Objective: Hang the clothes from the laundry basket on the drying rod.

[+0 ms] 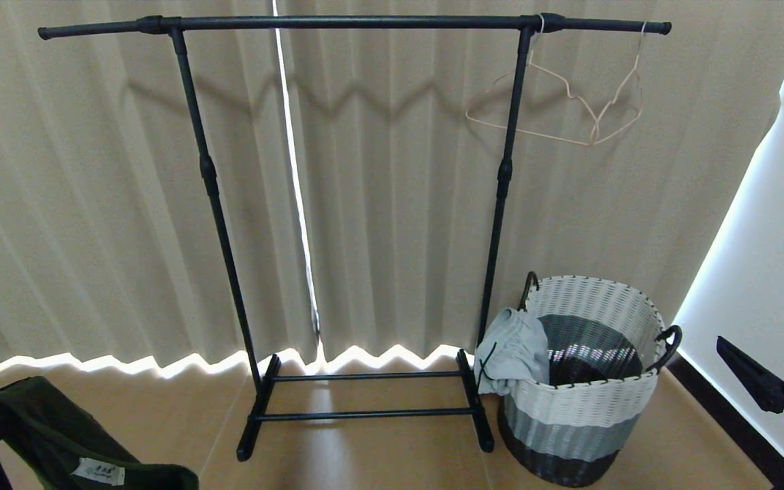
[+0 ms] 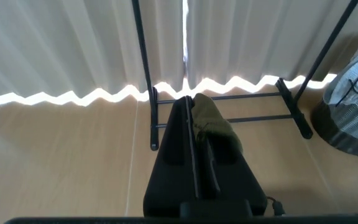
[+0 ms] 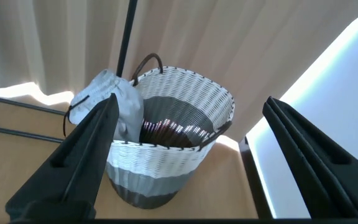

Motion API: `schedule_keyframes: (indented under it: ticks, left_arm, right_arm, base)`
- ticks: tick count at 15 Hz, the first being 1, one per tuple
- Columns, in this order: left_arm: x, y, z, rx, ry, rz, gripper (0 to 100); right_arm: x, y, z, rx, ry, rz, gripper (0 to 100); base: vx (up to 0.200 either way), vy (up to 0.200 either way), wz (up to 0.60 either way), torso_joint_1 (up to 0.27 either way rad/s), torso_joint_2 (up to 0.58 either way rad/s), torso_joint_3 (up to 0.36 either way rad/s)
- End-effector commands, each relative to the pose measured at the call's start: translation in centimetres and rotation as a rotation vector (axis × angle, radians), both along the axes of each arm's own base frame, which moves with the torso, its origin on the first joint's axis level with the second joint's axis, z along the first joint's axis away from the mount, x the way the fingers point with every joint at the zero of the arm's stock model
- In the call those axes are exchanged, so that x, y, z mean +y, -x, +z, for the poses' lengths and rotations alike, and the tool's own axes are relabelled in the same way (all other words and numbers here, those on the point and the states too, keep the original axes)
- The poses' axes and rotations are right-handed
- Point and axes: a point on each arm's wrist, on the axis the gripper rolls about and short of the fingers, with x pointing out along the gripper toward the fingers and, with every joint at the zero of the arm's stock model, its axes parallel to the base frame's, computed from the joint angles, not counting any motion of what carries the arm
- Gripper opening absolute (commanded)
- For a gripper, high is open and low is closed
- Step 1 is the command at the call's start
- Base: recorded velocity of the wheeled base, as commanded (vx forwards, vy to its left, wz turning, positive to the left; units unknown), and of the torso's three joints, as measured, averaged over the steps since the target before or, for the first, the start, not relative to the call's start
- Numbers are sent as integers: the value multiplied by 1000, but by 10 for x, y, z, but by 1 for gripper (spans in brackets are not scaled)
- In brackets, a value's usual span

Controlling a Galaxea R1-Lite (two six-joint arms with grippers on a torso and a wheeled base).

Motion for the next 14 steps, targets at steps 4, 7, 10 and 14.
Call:
schedule_keyframes:
  ticks: [4,7,10,14]
  left_arm:
    - [-1,1,-3,7,-1,-20,0]
    - [-3,3,-4,7,21,-97,0]
    - [-3,4,-6,10,27,-119,0]
    - [-3,12,-9,-15,-15,-129,0]
  right_arm:
    - [-1,-8,-4,33,-35,-10,100]
    - [-1,-7,-4,33,-36,-12,100]
    - [-1,-7,-5,36,-38,-12,100]
    - [-1,-7,-4,29,-36,-15,100]
  base:
    - [0,0,0,57,-186,-160]
    - [0,0,0,124,-424,-290]
    - [0,0,0,173,-500,-289]
    - [0,0,0,181,-475,-288]
